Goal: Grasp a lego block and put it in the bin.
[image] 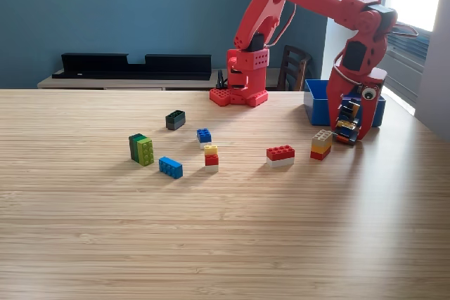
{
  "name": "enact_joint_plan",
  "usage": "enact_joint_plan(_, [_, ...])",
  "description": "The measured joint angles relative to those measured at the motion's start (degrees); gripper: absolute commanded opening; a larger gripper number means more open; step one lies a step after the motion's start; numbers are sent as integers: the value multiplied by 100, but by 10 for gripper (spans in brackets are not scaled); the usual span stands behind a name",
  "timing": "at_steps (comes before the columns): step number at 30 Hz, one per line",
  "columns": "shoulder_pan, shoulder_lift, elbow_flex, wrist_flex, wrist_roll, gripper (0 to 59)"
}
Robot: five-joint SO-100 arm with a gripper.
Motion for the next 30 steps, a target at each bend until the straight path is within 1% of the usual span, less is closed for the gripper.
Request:
enact_joint_plan(3, [-26,-18,-105,167,141,0])
enact_joint_plan(9, [53,-44,-993,888,360,0])
enact_joint_plan(13, [193,-53,-2074,1415,431,0])
enact_joint_plan(16, [202,-53,-2663,1617,483,0])
enact_joint_plan(19, [167,-53,-2795,1705,580,0])
enact_joint_plan(25, [-158,-62,-2637,1819,729,0])
enact_joint_plan(30, [-475,-70,-2733,1960,773,0])
